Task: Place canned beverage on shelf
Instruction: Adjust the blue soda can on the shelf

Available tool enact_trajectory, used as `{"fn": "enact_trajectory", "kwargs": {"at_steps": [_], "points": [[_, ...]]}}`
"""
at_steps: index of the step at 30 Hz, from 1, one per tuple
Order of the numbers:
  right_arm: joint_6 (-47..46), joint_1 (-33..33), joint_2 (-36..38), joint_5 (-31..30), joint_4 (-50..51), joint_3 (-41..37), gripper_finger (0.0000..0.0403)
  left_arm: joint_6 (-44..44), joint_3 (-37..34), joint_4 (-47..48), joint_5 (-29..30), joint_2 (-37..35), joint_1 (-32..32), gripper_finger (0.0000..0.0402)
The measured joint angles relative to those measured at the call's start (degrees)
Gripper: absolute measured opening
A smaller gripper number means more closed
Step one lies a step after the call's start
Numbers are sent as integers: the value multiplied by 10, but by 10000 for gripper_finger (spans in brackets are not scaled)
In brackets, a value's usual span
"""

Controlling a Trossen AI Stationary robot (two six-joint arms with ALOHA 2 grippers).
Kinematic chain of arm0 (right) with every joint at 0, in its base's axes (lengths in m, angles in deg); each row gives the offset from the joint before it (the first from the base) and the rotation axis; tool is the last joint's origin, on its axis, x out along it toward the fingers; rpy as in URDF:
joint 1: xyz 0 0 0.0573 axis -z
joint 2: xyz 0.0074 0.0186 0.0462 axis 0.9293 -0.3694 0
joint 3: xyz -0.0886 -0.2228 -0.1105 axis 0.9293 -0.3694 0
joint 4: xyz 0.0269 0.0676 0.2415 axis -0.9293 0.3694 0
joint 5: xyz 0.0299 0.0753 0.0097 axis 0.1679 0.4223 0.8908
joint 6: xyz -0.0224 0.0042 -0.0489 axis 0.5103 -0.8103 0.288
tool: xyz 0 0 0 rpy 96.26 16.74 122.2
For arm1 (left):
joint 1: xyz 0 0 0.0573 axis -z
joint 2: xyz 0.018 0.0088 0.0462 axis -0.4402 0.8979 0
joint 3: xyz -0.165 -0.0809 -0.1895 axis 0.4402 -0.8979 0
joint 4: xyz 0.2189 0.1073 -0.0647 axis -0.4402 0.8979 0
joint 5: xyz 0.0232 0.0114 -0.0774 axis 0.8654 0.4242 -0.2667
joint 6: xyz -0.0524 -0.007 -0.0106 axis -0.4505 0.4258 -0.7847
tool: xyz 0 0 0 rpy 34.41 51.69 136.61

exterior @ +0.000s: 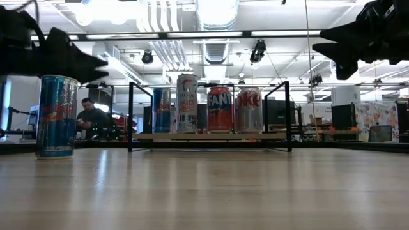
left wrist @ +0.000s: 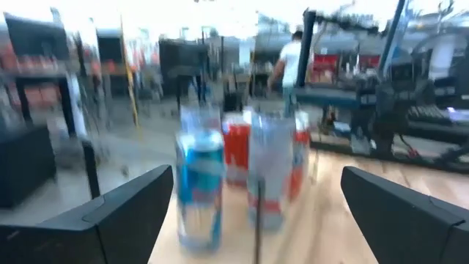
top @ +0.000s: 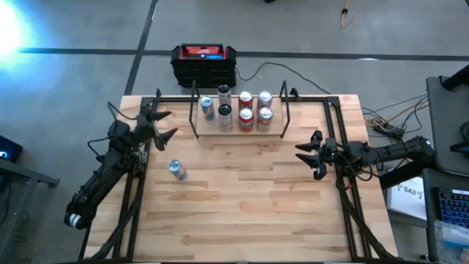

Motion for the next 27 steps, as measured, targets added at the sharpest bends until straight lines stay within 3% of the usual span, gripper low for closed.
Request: {"fn": "enact_trajectory", "kwargs": {"at_steps": [5, 11, 15, 20, 27], "points": [[0, 0, 0, 0, 0, 0, 157, -22, 0, -86, -1, 0, 0, 380], [0, 0, 0, 0, 0, 0, 157, -123, 0, -158, -4, 0, 0, 380], [0, 0, 0, 0, 0, 0, 157, -207, 0, -155, -3, 2, 0, 380], [0, 0, 0, 0, 0, 0, 157, -203, 20, -90, 23, 29, 0, 380], [0, 0, 0, 0, 0, 0, 157, -114, 148, 123, 87, 118, 2, 380]]}}
